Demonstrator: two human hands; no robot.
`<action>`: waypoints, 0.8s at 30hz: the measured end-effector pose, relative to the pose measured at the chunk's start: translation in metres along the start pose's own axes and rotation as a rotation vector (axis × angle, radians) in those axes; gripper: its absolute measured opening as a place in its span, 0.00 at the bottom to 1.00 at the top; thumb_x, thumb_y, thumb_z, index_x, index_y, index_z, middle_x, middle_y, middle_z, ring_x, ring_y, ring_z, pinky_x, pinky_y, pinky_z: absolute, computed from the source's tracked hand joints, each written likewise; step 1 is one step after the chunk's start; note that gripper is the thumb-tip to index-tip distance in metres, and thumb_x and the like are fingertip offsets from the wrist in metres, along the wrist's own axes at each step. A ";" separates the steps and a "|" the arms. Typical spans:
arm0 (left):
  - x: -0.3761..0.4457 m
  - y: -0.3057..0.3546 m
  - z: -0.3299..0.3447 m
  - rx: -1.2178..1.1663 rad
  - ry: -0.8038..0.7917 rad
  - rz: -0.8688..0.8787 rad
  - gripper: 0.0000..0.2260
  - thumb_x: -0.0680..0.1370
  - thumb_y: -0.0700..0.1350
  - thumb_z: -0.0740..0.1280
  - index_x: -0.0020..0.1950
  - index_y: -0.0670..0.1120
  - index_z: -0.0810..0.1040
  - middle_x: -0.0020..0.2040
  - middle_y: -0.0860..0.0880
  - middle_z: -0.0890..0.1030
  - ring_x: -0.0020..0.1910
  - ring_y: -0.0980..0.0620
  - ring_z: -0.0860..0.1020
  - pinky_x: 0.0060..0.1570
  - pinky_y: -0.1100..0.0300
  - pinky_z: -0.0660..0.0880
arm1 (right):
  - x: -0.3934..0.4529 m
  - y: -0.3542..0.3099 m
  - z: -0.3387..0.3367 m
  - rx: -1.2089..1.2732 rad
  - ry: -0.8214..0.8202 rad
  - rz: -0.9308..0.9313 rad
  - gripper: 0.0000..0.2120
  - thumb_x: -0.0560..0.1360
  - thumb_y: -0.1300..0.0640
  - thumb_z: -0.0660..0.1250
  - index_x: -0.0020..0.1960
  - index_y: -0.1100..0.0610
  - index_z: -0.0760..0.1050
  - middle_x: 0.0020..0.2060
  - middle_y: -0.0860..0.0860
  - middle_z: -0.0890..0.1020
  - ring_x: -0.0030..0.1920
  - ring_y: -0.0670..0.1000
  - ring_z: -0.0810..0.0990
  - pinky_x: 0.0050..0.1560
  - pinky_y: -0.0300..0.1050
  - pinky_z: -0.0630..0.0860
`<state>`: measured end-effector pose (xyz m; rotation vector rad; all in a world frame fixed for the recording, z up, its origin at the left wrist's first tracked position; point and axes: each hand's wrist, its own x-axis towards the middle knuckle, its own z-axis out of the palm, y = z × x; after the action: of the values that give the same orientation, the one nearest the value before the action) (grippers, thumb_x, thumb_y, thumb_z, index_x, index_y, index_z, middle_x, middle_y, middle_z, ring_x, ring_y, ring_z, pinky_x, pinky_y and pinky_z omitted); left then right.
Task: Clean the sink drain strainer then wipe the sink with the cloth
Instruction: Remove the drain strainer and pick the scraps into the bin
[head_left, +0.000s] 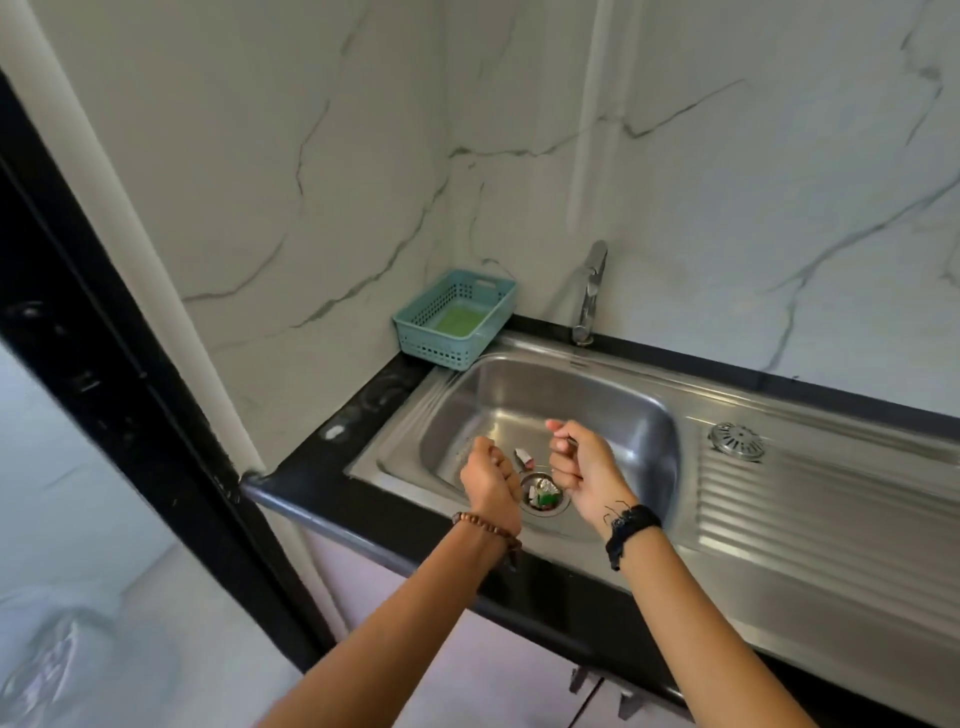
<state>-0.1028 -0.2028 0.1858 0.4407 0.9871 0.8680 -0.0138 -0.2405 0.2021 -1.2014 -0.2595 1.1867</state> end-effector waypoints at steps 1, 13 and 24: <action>0.007 -0.002 0.005 0.034 -0.009 -0.008 0.20 0.79 0.45 0.54 0.26 0.49 0.58 0.14 0.55 0.59 0.13 0.58 0.55 0.14 0.70 0.52 | 0.007 -0.002 -0.007 -0.003 0.014 0.002 0.10 0.77 0.65 0.52 0.42 0.58 0.71 0.17 0.45 0.68 0.14 0.41 0.58 0.13 0.32 0.53; 0.132 -0.026 0.028 0.666 -0.024 -0.072 0.16 0.78 0.39 0.57 0.30 0.43 0.70 0.12 0.54 0.67 0.11 0.60 0.61 0.14 0.72 0.56 | 0.123 -0.001 -0.073 -0.244 0.310 0.071 0.05 0.77 0.63 0.58 0.50 0.59 0.72 0.30 0.51 0.72 0.13 0.40 0.60 0.13 0.32 0.55; 0.312 -0.059 0.016 1.118 -0.031 -0.108 0.05 0.76 0.39 0.62 0.43 0.39 0.76 0.41 0.39 0.79 0.34 0.46 0.76 0.31 0.59 0.74 | 0.262 0.078 -0.115 -0.749 0.422 0.239 0.08 0.75 0.58 0.65 0.46 0.63 0.75 0.36 0.55 0.83 0.41 0.56 0.79 0.40 0.42 0.68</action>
<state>0.0193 0.0122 -0.0132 1.3192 1.3995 0.1296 0.1344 -0.1029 -0.0153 -2.1533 -0.2510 1.0262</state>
